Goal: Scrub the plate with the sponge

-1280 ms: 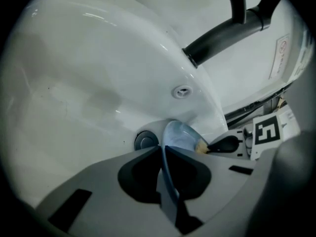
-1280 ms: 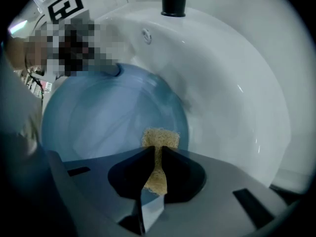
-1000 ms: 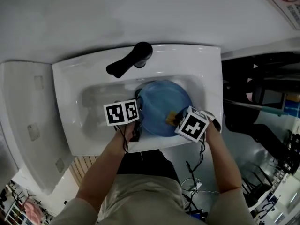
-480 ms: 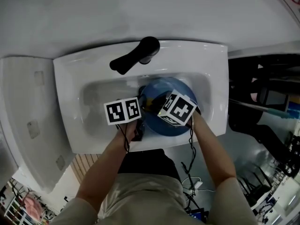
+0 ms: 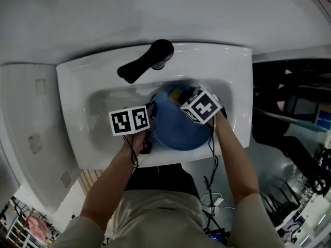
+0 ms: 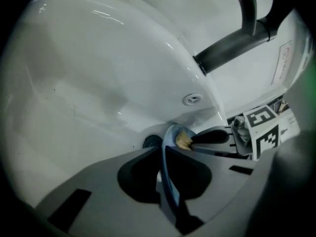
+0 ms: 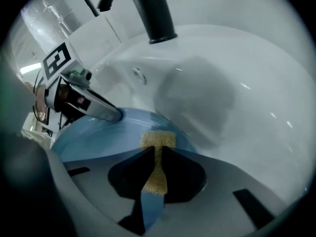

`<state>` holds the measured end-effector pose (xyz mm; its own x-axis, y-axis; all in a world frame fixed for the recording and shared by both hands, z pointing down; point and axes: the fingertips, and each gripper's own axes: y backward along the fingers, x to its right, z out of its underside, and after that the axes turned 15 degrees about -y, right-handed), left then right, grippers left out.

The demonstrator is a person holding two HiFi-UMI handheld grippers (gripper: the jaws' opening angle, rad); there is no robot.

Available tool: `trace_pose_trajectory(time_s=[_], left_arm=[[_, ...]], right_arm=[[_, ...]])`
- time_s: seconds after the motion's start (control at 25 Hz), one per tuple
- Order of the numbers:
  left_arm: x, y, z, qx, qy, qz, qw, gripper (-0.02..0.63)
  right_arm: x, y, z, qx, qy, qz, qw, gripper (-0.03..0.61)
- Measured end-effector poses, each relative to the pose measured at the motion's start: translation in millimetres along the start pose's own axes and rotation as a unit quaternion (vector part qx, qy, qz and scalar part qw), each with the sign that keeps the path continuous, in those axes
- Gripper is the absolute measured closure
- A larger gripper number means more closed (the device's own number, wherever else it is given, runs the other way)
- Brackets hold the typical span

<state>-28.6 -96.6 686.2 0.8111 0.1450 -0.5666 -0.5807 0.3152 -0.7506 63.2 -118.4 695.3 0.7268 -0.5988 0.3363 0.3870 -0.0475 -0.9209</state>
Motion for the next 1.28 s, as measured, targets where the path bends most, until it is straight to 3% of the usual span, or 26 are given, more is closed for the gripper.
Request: trace_pose_trajectory(time_s=[0.12,0.2,0.28,0.4,0.56,0.76,0.92,1.08,1.28], left_arm=[[-2.2,2.1,-6.3,0.007,-0.005,-0.009,0.9999,0.581],[-0.9,2.7,-9.1,0.007,-0.002,-0.008,0.9999,0.578],[2.4,3.5,-11.3,0.009,0.004,-0.004,0.9999,0.575],[4.5,4.7,-14.0,0.009,0.002,-0.004,0.9999,0.574],[3.8,5.1,-12.1,0.01,0.009,-0.009,0.9999,0.572],[0.1,4.2,-7.6,0.006,0.011,-0.019,0.9997,0.572],[-5.8,4.4,0.4,0.008,0.015,-0.019,0.9997,0.579],[-8.0,5.1,2.3,0.009,0.015,-0.015,0.9997,0.583],[-10.4,6.0,-1.6,0.014,0.016,-0.02,0.9996,0.58]], right_arm=[[22.5,16.4,32.4,-0.06,-0.005,0.041,0.997,0.522],[22.6,29.4,54.5,-0.091,0.002,0.039,0.995,0.523],[8.5,43.8,74.5,-0.115,0.022,0.004,0.993,0.522],[-33.7,63.2,101.8,-0.147,0.039,-0.103,0.983,0.52],[-94.5,65.3,96.6,-0.115,0.069,-0.199,0.971,0.517],[-122.8,36.7,49.5,-0.04,0.057,-0.233,0.97,0.515],[-81.4,10.3,18.0,-0.017,0.018,-0.187,0.982,0.515],[-33.9,-5.4,-5.7,0.014,0.008,-0.087,0.996,0.516],[13.6,9.3,23.2,-0.042,0.001,0.037,0.998,0.52]])
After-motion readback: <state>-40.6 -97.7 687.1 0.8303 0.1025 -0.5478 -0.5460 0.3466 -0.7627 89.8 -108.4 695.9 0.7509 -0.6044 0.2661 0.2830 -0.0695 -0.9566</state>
